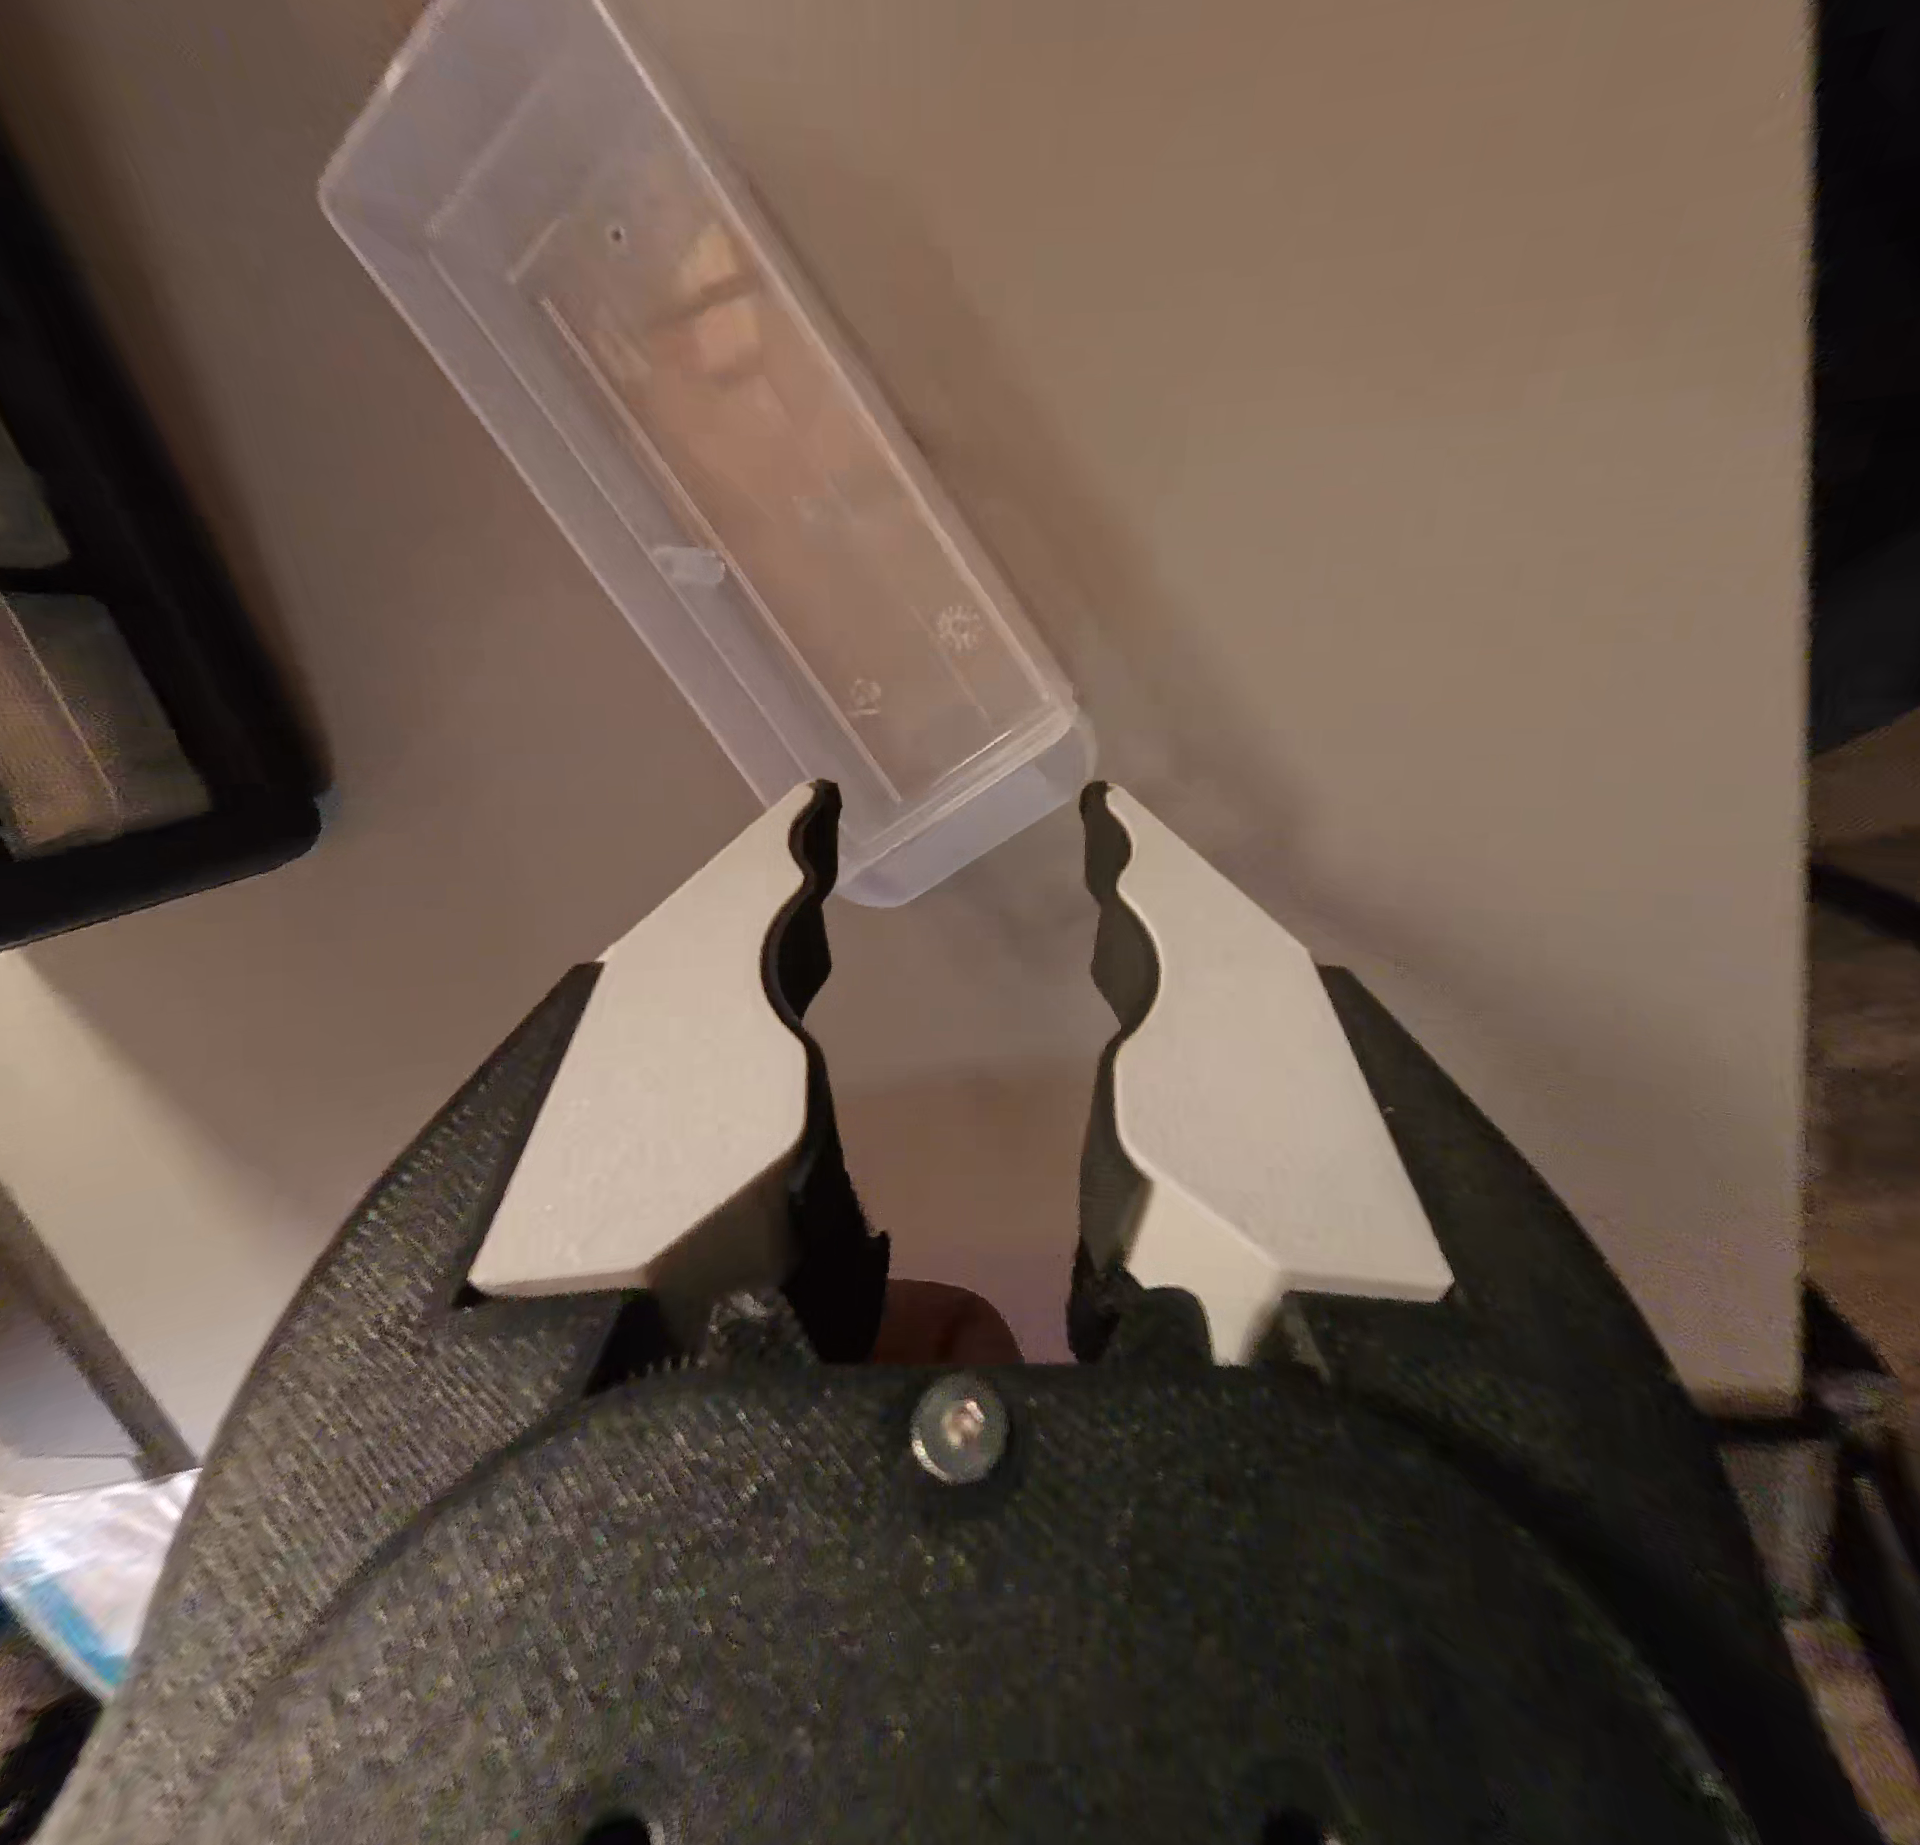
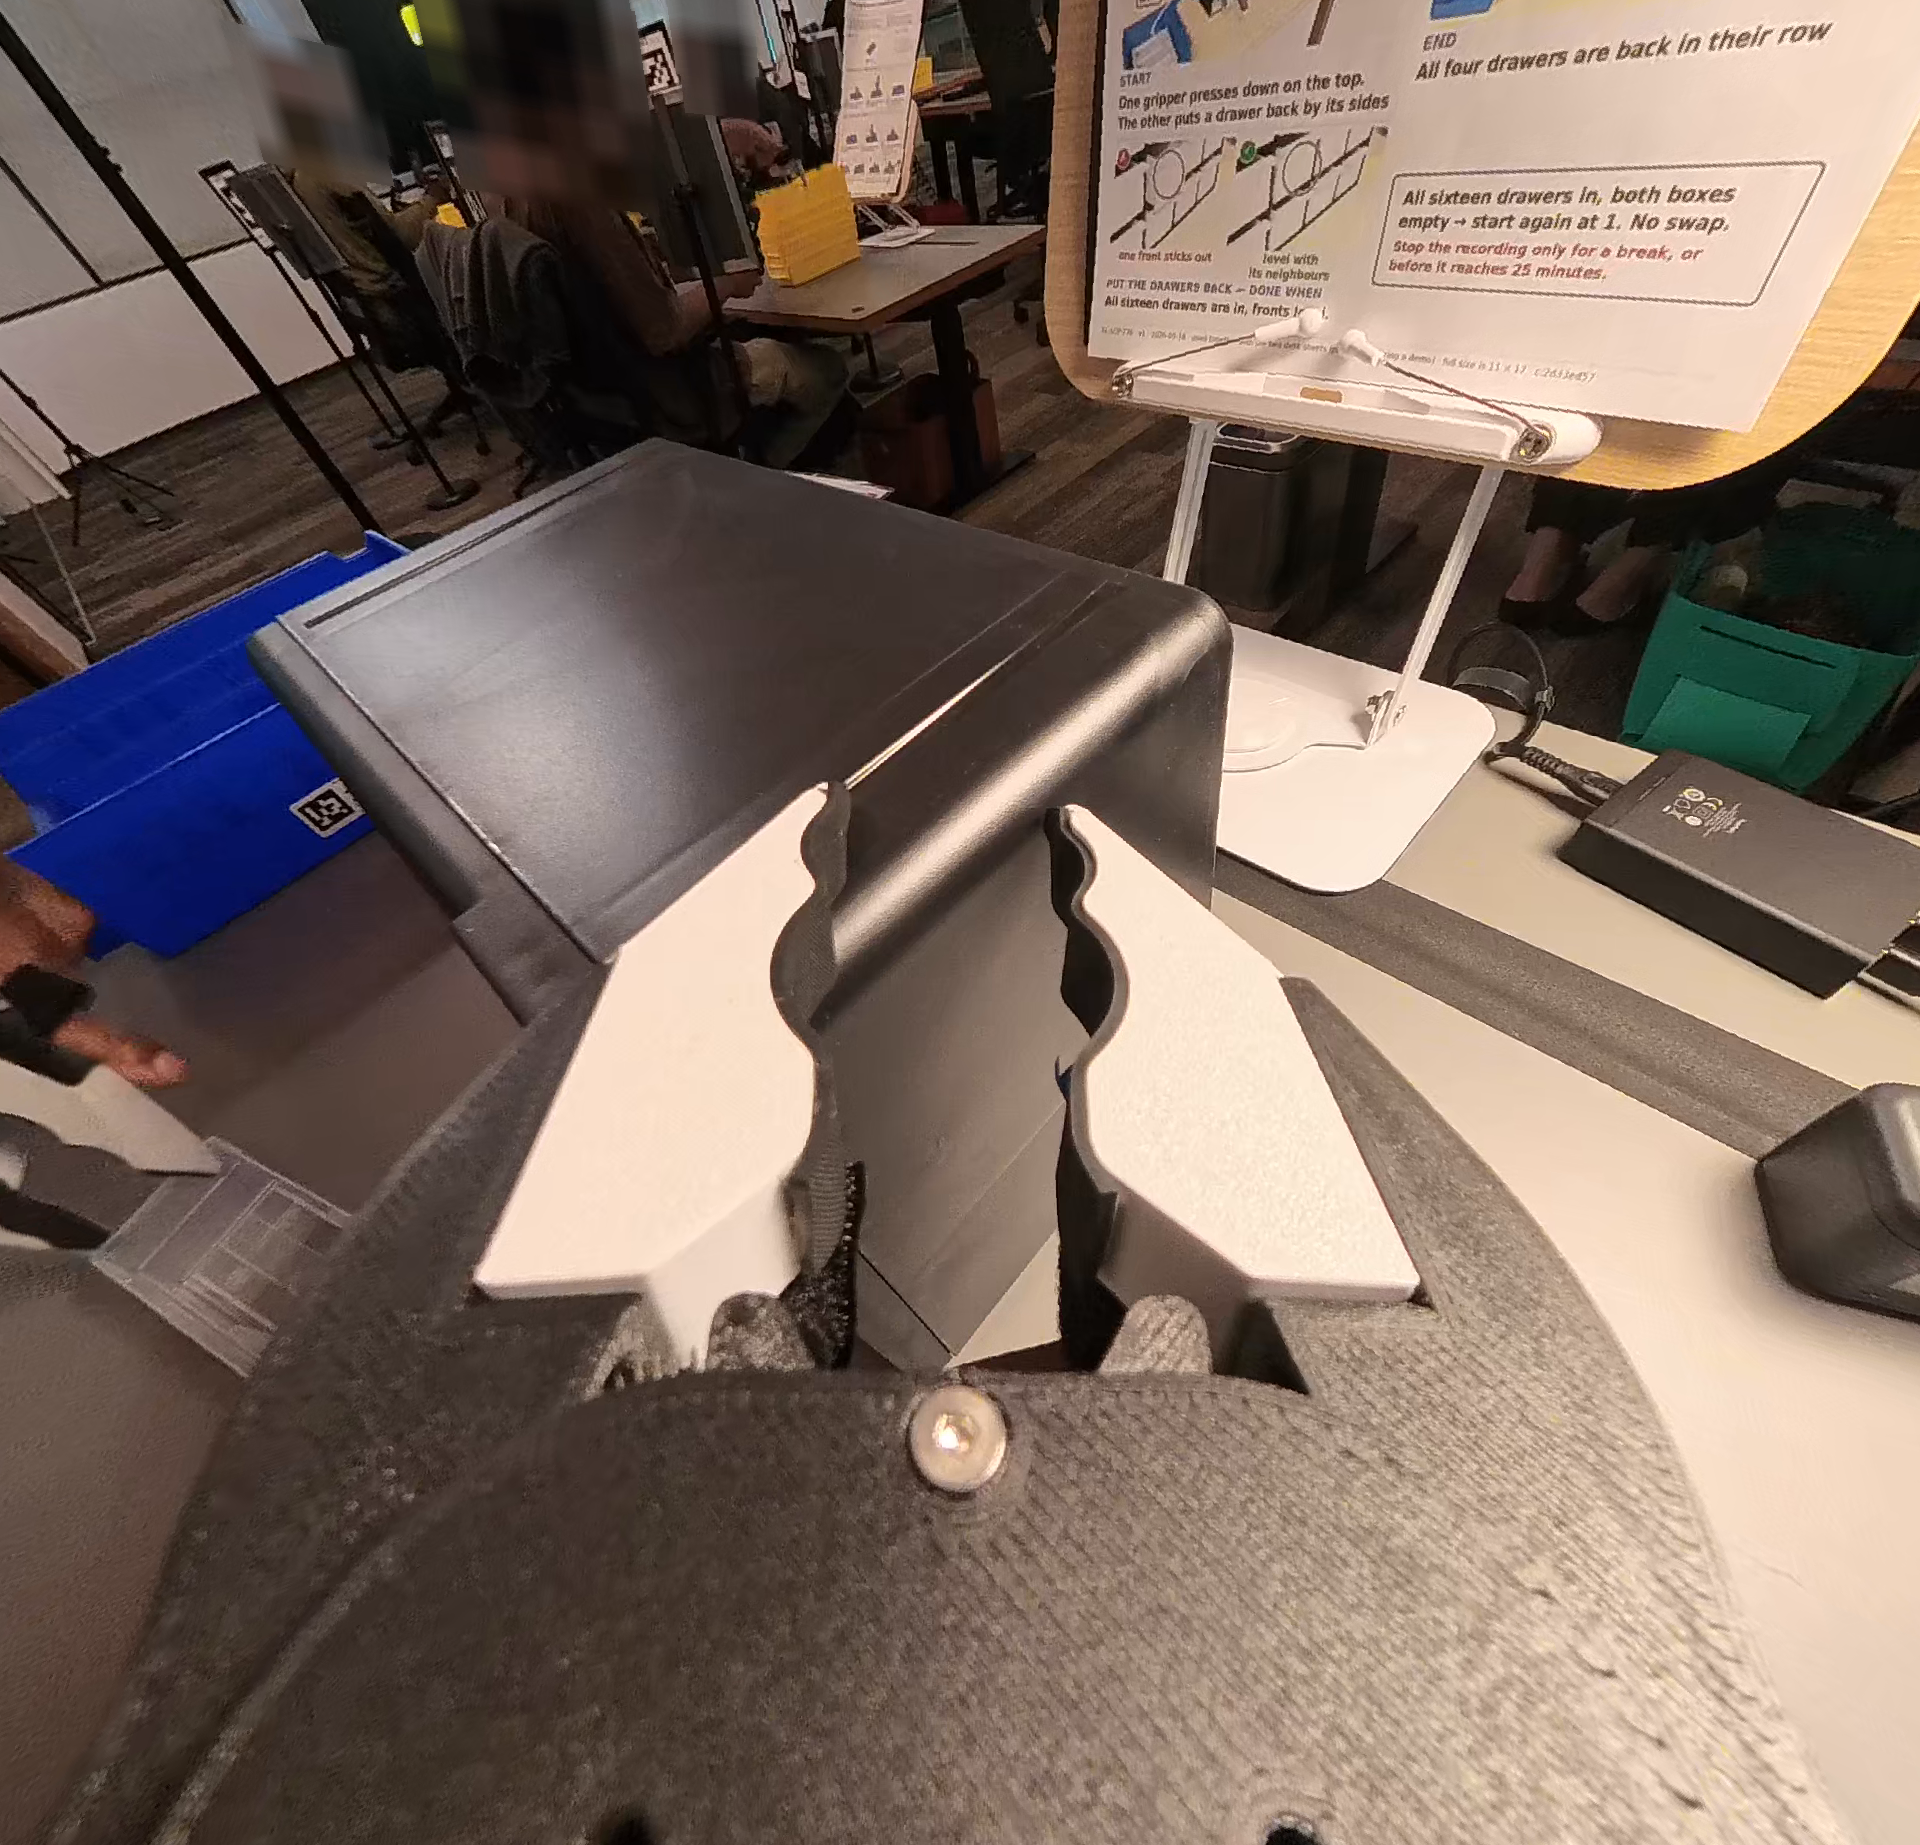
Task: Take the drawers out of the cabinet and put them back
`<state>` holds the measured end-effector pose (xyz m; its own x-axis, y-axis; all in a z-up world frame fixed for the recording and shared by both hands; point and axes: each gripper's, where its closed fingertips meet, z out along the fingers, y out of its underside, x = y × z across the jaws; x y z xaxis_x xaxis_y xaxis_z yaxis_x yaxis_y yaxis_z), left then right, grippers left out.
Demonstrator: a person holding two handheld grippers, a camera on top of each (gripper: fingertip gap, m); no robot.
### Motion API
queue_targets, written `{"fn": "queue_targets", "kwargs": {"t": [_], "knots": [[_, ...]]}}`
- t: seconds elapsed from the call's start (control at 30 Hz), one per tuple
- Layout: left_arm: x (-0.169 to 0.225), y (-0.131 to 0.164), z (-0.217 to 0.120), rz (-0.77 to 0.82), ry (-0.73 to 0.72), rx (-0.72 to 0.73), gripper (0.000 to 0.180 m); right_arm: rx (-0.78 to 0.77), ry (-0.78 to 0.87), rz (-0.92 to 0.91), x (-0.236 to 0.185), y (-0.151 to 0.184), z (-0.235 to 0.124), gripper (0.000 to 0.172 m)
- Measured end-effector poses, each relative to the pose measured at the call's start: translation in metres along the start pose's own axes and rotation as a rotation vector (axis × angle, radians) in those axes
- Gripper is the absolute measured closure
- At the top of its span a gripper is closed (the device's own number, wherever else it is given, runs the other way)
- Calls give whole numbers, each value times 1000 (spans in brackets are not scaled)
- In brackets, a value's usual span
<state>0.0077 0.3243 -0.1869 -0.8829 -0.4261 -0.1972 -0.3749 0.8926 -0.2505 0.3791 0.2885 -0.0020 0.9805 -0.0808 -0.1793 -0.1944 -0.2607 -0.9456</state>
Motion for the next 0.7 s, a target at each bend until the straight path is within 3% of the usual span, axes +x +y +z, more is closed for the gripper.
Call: {"fn": "queue_targets", "kwargs": {"t": [0.17, 0.3, 0.57, 0.7], "knots": [[3, 3, 13, 18, 28, 7, 141, -1, 0, -1, 0, 0, 0, 129], [4, -10, 8, -30, 67, 77, 160, -1, 0, -2, 0, 0, 0, 130], [-23, -80, -43, -126, 59, 352, 166, -1, 0, -2, 0, 0, 0, 130], [-43, -114, -61, -137, 91, 390, 166, 0, 0, 1, 0, 0, 0, 130]]}}
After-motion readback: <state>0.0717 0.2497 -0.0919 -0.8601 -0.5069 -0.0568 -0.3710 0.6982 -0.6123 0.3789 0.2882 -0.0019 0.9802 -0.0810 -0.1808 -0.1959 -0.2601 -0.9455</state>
